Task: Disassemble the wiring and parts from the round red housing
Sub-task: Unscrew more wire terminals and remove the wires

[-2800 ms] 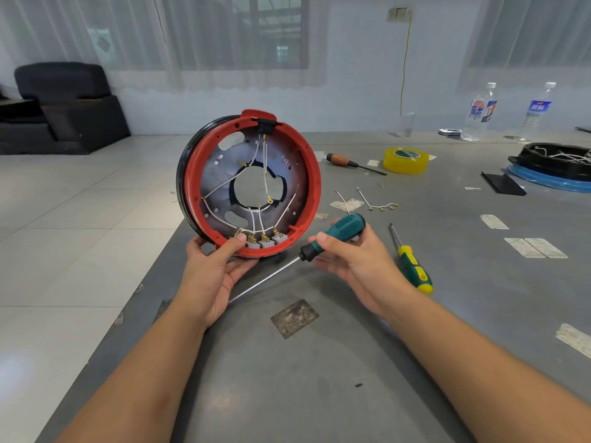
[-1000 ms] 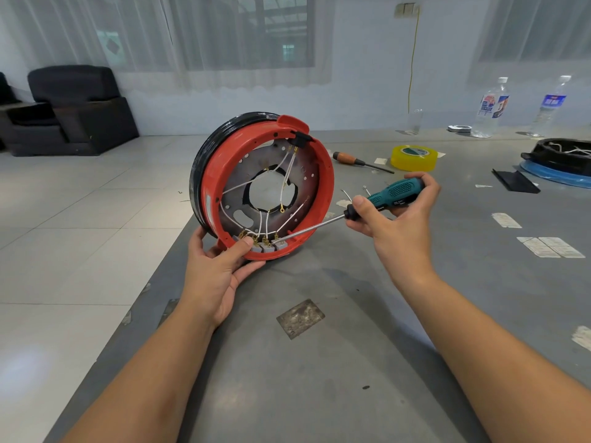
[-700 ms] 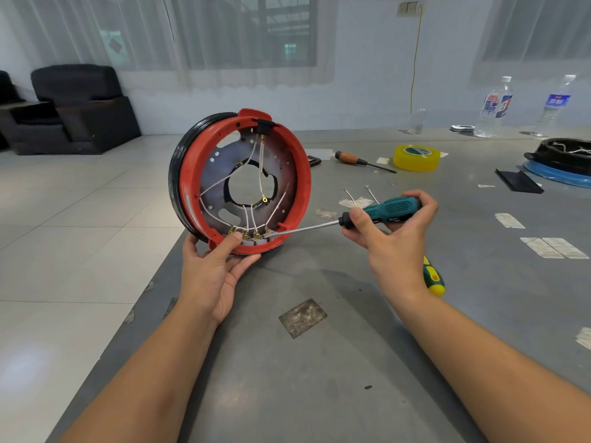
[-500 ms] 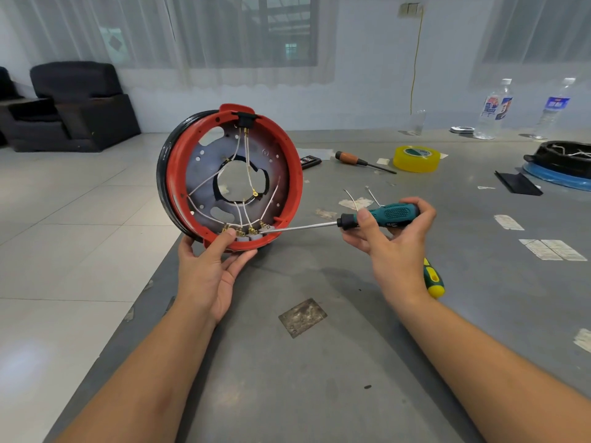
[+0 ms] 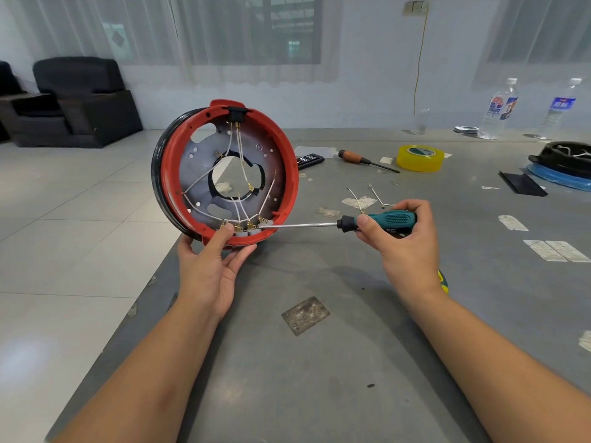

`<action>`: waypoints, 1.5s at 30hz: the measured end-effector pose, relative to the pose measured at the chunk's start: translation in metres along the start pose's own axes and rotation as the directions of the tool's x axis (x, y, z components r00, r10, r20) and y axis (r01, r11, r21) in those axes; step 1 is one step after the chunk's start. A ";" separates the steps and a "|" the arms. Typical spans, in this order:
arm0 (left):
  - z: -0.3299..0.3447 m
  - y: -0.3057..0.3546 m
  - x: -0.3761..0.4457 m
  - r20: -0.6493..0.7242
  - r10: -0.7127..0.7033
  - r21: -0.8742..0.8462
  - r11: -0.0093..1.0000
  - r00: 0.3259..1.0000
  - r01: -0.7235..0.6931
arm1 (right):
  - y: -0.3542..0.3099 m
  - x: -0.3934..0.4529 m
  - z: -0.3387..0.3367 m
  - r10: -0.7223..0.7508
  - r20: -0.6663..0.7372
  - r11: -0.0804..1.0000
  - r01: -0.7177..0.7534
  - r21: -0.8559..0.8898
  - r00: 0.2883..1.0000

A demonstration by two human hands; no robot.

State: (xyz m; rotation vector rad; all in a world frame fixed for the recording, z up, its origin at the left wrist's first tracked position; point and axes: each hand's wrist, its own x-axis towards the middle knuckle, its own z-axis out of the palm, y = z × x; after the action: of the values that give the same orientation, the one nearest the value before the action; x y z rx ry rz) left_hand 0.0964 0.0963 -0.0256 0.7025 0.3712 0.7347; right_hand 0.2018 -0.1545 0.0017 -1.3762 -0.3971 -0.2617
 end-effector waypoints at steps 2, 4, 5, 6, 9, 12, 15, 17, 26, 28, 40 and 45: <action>0.001 0.001 0.000 -0.010 0.005 -0.013 1.000 1.000 -0.005 | 0.001 -0.001 0.001 0.016 0.002 0.999 -0.016 0.042 1.000; 0.002 0.002 -0.001 -0.027 0.013 -0.026 1.000 1.000 -0.014 | 0.001 -0.002 0.003 0.039 0.011 0.998 -0.039 0.053 0.999; 0.003 0.002 0.000 -0.035 0.017 -0.032 0.999 0.999 -0.018 | 0.000 -0.003 0.004 0.048 0.017 0.998 -0.049 0.049 0.999; 0.003 0.003 0.000 -0.042 0.017 -0.039 0.999 0.999 -0.019 | 0.000 -0.004 0.005 0.054 0.021 0.998 -0.055 0.042 0.998; 0.003 0.003 0.001 -0.054 0.017 -0.050 0.999 0.998 -0.019 | 0.000 -0.006 0.007 0.064 0.017 0.998 -0.064 0.026 0.998; 0.003 0.003 0.001 -0.056 0.011 -0.053 0.998 0.998 -0.014 | 0.001 -0.007 0.008 0.089 0.010 0.995 -0.089 0.039 0.996; 0.003 0.003 0.001 -0.055 0.009 -0.046 0.999 0.998 -0.011 | 0.001 -0.006 0.007 0.125 0.016 0.989 -0.126 0.077 0.992; 0.003 0.003 0.001 -0.057 0.008 -0.040 0.999 0.998 -0.010 | 0.002 -0.006 0.007 0.157 0.024 0.981 -0.159 0.108 0.987; 0.001 0.002 0.001 -0.036 -0.004 -0.007 1.000 0.999 0.003 | -0.001 0.003 0.002 0.226 -0.035 0.935 -0.206 0.288 0.974; 0.000 0.002 0.000 -0.028 -0.010 -0.003 1.000 1.000 0.010 | -0.003 0.007 -0.003 0.248 -0.033 0.927 -0.228 0.298 0.968; 0.006 0.005 -0.006 0.020 0.029 -0.005 1.000 0.999 -0.029 | 0.002 0.005 -0.003 0.319 0.140 0.947 -0.323 0.003 0.937; 0.009 0.003 -0.009 0.069 0.016 0.034 0.999 0.998 -0.018 | 0.004 0.001 0.000 0.338 0.277 0.938 -0.345 -0.026 0.900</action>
State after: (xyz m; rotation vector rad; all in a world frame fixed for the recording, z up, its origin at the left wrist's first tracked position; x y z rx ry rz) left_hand 0.0937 0.0875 -0.0163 0.7624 0.3163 0.7195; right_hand 0.2042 -0.1536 -0.0017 -1.4364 -0.3796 0.2295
